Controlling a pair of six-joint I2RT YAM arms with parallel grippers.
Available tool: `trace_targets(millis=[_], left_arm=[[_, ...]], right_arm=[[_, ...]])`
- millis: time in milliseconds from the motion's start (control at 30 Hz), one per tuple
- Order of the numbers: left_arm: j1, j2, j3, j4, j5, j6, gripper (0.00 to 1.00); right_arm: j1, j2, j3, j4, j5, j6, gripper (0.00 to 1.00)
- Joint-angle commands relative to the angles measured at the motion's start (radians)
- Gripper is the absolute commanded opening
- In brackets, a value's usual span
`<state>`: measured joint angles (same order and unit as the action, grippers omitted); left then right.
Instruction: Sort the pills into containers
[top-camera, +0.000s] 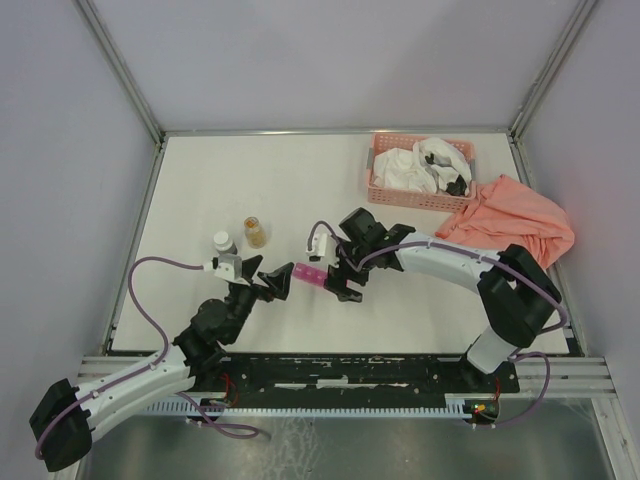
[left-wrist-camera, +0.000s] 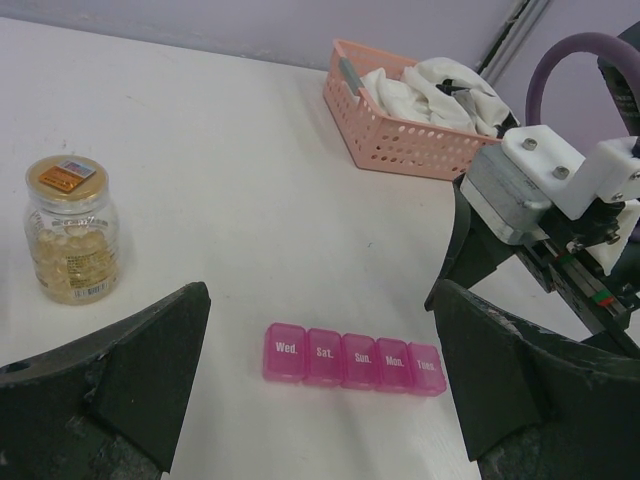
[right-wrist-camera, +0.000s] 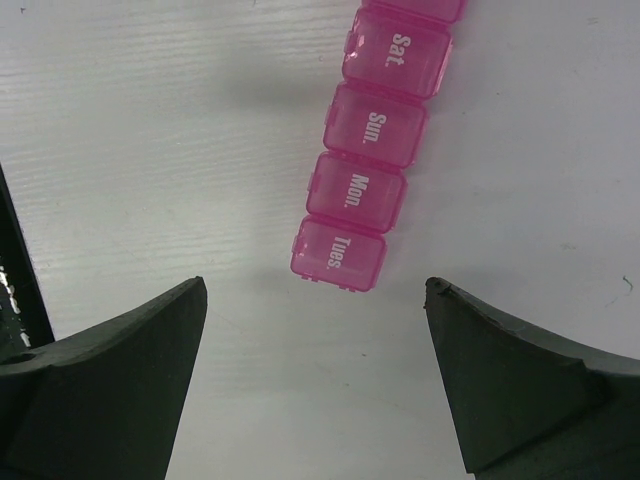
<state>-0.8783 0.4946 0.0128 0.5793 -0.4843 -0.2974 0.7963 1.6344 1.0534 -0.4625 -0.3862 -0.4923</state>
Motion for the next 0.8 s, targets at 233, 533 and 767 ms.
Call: trace_targets(millis=[233,533,767], left_arm=[[-0.001,-0.020,-0.070,0.056,-0.029,0.017,0.99],[-0.001,-0.045,-0.077,0.047,-0.033,0.015,0.99],[0.000,-0.079,-0.086,0.035,-0.037,0.012,0.99]], right_arm=[[0.052,0.071,0.059,0.104,0.194,0.162,0.99],[0.060,0.131,0.080,0.096,0.211,0.200,0.86],[0.061,0.157,0.097,0.078,0.204,0.210,0.75]])
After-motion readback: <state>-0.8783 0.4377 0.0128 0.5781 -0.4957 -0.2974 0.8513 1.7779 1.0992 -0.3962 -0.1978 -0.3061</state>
